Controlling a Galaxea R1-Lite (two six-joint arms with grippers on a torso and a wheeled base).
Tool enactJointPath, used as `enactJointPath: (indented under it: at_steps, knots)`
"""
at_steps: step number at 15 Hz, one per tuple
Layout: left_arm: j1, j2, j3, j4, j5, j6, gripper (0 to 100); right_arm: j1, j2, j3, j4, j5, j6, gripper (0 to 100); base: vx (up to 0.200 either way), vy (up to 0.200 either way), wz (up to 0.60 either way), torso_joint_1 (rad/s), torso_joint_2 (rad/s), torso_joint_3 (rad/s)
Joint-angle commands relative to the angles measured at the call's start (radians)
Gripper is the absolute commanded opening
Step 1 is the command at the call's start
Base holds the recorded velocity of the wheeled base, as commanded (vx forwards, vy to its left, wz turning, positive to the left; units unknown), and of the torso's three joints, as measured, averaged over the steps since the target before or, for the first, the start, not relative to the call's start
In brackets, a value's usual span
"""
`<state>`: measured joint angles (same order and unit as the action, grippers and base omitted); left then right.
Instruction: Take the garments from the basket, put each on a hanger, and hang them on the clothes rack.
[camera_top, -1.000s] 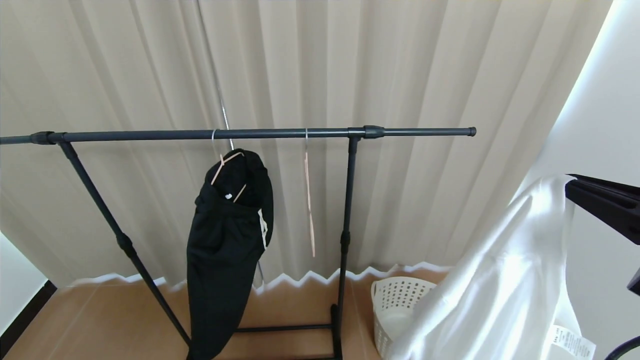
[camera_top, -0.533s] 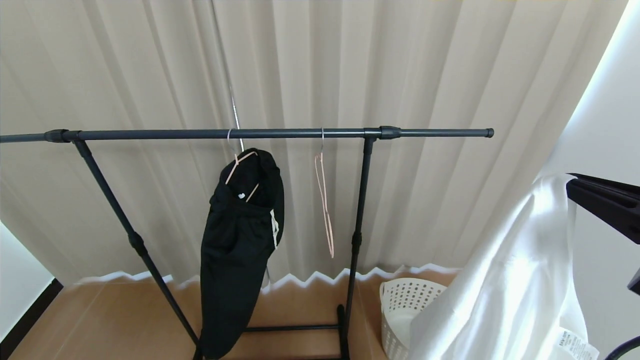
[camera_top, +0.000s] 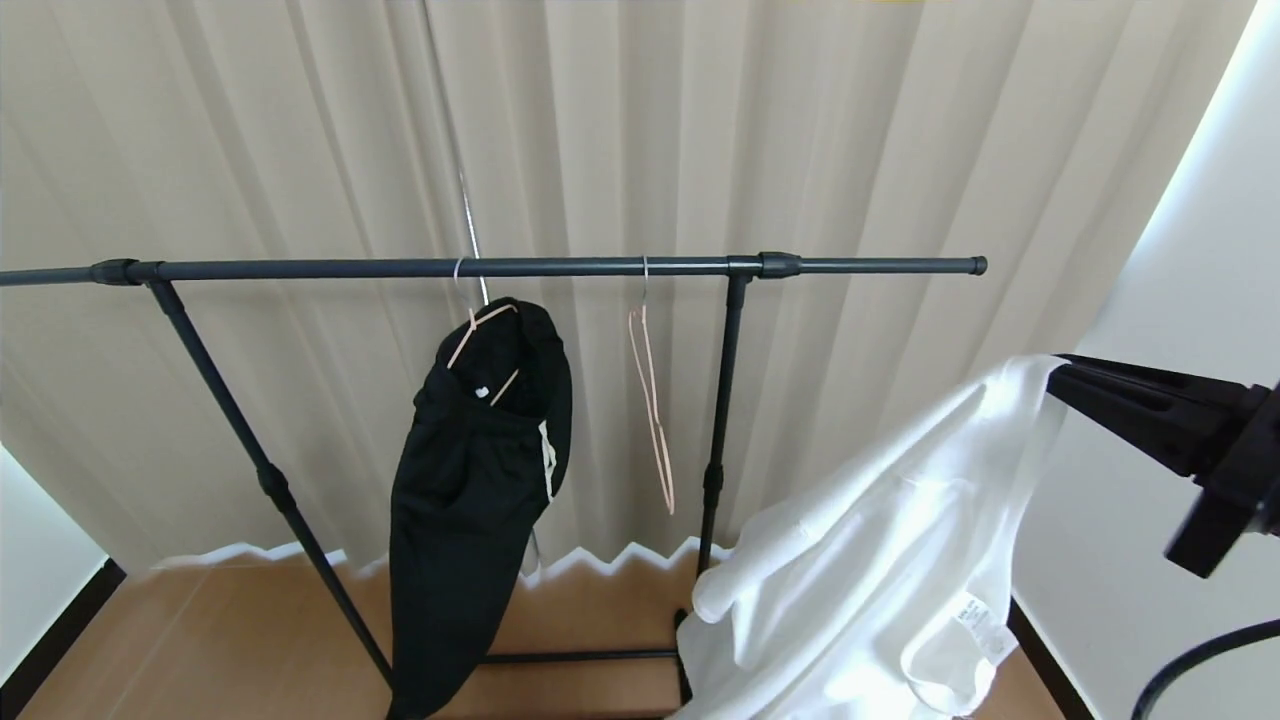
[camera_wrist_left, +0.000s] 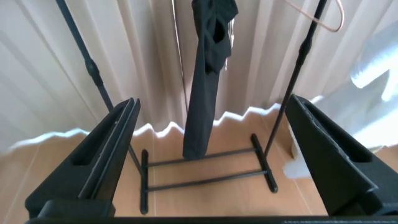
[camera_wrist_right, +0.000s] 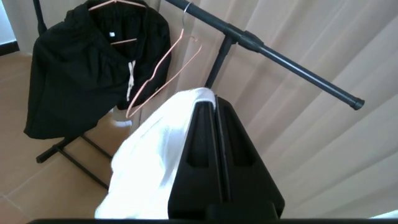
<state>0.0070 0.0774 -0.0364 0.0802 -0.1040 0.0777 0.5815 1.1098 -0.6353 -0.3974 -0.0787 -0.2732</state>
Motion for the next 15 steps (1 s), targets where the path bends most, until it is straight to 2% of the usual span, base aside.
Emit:
enactJointPath:
  at_steps: [1, 2, 4, 5, 6, 7, 8, 10, 11, 13, 15]
  knots:
    - [-0.001, 0.294, -0.111, 0.000, -0.051, -0.035, 100, 0.000, 0.147, -0.044, -0.063, -0.003, 0.019, 0, 0.000, 0.000, 0.00, 0.000, 0.00, 0.000]
    - [-0.005, 0.436, -0.204, 0.000, -0.089, -0.085, 100, 0.000, 0.197, -0.090, -0.107, -0.007, 0.062, 0, 0.000, 0.000, 0.00, 0.000, 0.00, 0.000]
    - [-0.101, 0.651, -0.350, 0.000, -0.098, -0.185, 100, 0.000, 0.274, -0.162, -0.129, -0.033, 0.140, 0, 0.000, 0.000, 0.00, 0.000, 0.00, 0.000]
    - [-0.214, 0.769, -0.431, 0.001, -0.097, -0.279, 100, 0.000, 0.291, -0.170, -0.132, -0.049, 0.201, 0, 0.000, 0.000, 0.00, 0.000, 0.00, 0.000]
    - [-0.329, 0.875, -0.511, 0.004, -0.077, -0.403, 100, 0.000, 0.318, -0.178, -0.150, -0.058, 0.241, 0, 0.000, 0.000, 0.00, 0.000, 0.00, 0.000]
    - [-0.437, 0.958, -0.579, 0.006, -0.046, -0.493, 100, 0.000, 0.331, -0.190, -0.181, -0.070, 0.244, 0, 0.000, 0.000, 0.00, 0.000, 0.00, 0.000]
    - [-0.527, 1.030, -0.632, 0.004, -0.025, -0.547, 100, 0.001, 0.337, -0.191, -0.201, -0.096, 0.244, 0, 0.000, 0.000, 0.00, 0.000, 0.00, 0.000]
    - [-0.555, 1.137, -0.697, 0.003, -0.028, -0.558, 100, 0.001, 0.349, -0.191, -0.210, -0.130, 0.244, 0, 0.000, 0.000, 0.00, 0.000, 0.00, 0.000]
    - [-0.610, 1.300, -0.792, 0.001, -0.028, -0.598, 100, 0.015, 0.351, -0.190, -0.241, -0.147, 0.244, 0, 0.000, 0.000, 0.00, 0.000, 0.00, 0.000]
    - [-0.650, 1.432, -0.898, 0.006, -0.029, -0.662, 100, 0.041, 0.352, -0.184, -0.253, -0.151, 0.246, 0, 0.000, 0.000, 0.00, 0.000, 0.00, 0.000]
    - [-0.694, 1.546, -0.962, 0.004, -0.028, -0.667, 100, 0.077, 0.358, -0.184, -0.265, -0.171, 0.261, 0, 0.000, 0.000, 0.00, 0.000, 0.00, 0.000]
